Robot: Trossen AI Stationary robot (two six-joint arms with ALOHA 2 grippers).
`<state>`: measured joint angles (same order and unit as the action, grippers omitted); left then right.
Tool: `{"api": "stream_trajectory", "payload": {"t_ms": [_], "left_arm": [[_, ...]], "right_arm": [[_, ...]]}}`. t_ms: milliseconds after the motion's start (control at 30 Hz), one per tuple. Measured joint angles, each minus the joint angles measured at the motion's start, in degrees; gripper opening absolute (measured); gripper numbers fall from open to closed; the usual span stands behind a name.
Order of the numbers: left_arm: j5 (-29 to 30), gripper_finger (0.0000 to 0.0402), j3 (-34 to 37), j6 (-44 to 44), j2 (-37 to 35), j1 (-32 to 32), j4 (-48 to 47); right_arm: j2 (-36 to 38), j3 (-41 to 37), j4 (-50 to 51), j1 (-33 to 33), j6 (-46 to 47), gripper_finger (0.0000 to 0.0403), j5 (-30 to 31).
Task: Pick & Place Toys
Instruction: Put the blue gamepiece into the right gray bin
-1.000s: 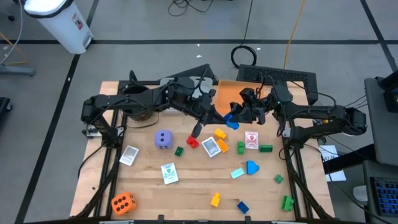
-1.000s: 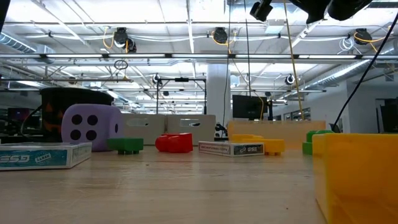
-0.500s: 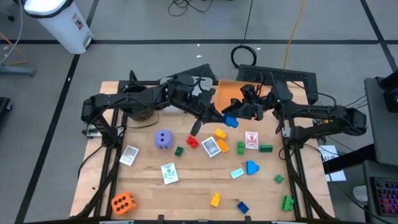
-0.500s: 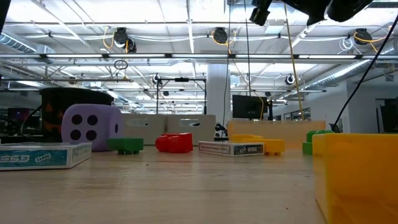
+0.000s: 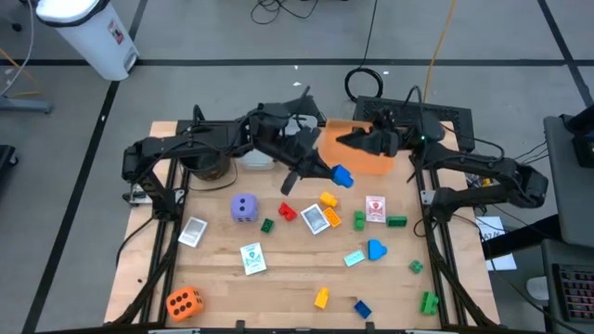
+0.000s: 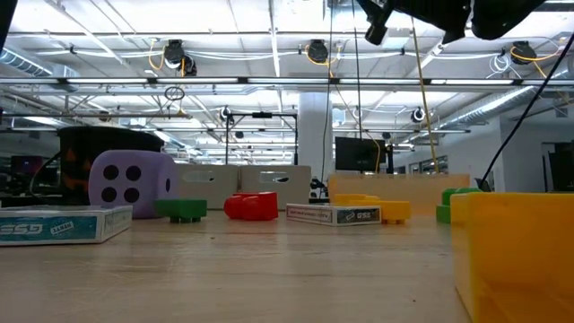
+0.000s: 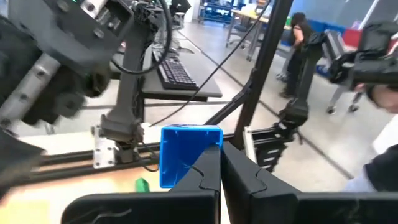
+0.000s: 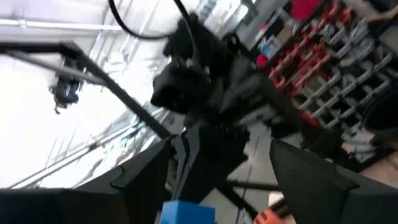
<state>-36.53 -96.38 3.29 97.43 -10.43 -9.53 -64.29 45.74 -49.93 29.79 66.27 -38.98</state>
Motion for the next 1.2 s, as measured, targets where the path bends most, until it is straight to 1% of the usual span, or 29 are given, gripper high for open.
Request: {"api": "stream_trajectory", "payload": {"t_ms": [100,200,367,533,733,833,933,1000,1100,1200], "left_arm": [[-3.0,0.0001,0.0,2.5,-0.6,-1.8,-0.4],[-4.7,0.0000,0.0,4.0,-1.6,-3.9,0.0],[-6.8,0.0000,0.0,5.5,-4.4,-8.9,-2.0],[-9.0,0.0000,0.0,8.8,-6.9,-14.5,-4.2],[-10.0,0.0000,0.0,10.2,-7.9,-18.5,-5.5],[-10.2,0.0000,0.6,10.9,-7.8,-19.4,-5.1],[-10.1,0.0000,2.6,11.5,-7.6,-20.2,-4.7],[-10.1,0.0000,5.2,14.0,-7.5,-20.6,-1.1],[-10.6,0.0000,9.6,19.9,-7.5,-21.0,7.1],[-11.4,0.0000,13.8,27.1,-7.5,-21.4,15.7]], "right_arm": [[0.0,0.0,-1.7,2.9,1.2,0.0266,0.0],[0.0,0.0,-3.4,5.3,1.9,0.0267,0.2],[0.2,0.0,-5.4,6.9,2.0,0.0269,0.5],[1.3,0.0,-5.5,6.6,-0.5,0.0269,4.8],[3.0,0.0,-1.8,3.9,-10.0,0.0269,12.3],[3.7,1.5,5.4,2.4,-16.2,0.0269,13.8],[3.8,5.6,17.5,0.6,-23.6,0.0269,13.9],[3.8,9.0,25.7,-0.9,-29.8,0.0269,14.9],[3.8,14.1,35.8,-4.2,-41.1,0.0270,19.9],[3.8,18.2,43.6,-7.8,-51.6,0.0270,26.8]]}}
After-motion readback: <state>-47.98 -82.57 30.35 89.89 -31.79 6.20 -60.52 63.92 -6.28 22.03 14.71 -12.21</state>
